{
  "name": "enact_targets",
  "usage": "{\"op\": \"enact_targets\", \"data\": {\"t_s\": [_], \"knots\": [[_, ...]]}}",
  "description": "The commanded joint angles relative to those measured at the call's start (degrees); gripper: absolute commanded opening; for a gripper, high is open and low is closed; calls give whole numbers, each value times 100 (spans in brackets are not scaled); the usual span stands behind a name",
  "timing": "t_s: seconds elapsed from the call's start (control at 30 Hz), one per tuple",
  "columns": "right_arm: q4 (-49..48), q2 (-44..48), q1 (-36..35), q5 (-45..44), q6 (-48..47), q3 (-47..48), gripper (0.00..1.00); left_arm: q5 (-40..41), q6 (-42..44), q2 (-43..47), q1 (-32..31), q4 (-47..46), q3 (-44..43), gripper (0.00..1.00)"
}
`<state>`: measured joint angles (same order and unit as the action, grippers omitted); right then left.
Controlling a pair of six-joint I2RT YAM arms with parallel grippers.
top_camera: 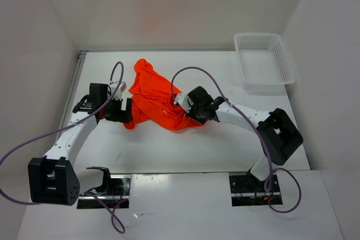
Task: Fold and stack the shorts
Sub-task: Move the shorts to the center of the board
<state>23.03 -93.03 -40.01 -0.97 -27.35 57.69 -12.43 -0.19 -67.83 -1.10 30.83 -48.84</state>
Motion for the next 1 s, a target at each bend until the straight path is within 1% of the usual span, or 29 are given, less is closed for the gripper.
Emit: {"op": "enact_targets", "data": {"t_s": [0.0, 0.03, 0.07, 0.1, 0.13, 0.2, 0.27, 0.33, 0.4, 0.43, 0.47, 0.53, 0.57, 0.6, 0.67, 0.7, 0.73, 0.83, 0.93, 0.97], "knots": [[-475, 330, -51, -210, -270, -100, 0, 116, 19, 0, -240, -119, 84, 100], [-422, 330, -51, -210, -270, -152, 0, 326, 19, -124, -311, -634, 85, 100], [-422, 330, -51, -210, -349, -153, 0, 711, 19, -264, -364, -909, 24, 100], [-422, 391, -51, -210, -402, -205, 0, 837, 19, -570, -364, -1130, -63, 100], [-370, 391, -51, -210, -402, -206, 0, 899, 19, -704, -364, -1436, -195, 100], [-369, 444, -51, -149, -402, -267, 0, 900, 19, -1028, -364, -1701, -547, 100], [-369, 496, -51, -96, -402, -319, 0, 838, 19, -1231, -364, -1756, -696, 98], [-369, 497, -51, -35, -455, -373, 0, 777, 19, -1539, -364, -1896, -750, 87], [-308, 497, 19, -35, -455, -373, 0, 777, 19, -1943, -154, -2019, -802, 75], [-308, 497, 19, 44, -507, -373, 0, 707, 19, -2092, -84, -2019, -881, 64], [-308, 497, 80, 97, -508, -373, 0, 358, 19, -2302, -31, -1924, -969, 61], [-255, 497, 133, 97, -508, -320, 0, -178, 19, -2427, -30, -1599, -1136, 61], [-255, 445, 134, 97, -577, -320, 0, -425, 19, -2593, -30, -1484, -1293, 66], [-255, 444, 134, 97, -578, -320, 0, -471, 19, -2699, -82, -1483, -1295, 68], [-255, 392, 134, 149, -578, -320, 0, -139, 19, -3093, -136, -1754, -1356, 68], [-185, 391, 134, 211, -578, -250, 0, 211, 19, -3226, -136, -1851, -1417, 71], [-184, 391, 186, 212, -508, -189, 0, 301, 19, -3341, -136, -1931, -1418, 72], [-184, 391, 239, 282, -455, -188, 0, 153, 19, -3604, -136, -1879, -1470, 75], [-184, 278, 239, 282, -455, -188, 0, 153, 19, -3824, -241, -1826, -1540, 68], [-184, 277, 300, 282, -394, -188, 0, 153, 19, -3825, -241, -1643, -1541, 58]]}}
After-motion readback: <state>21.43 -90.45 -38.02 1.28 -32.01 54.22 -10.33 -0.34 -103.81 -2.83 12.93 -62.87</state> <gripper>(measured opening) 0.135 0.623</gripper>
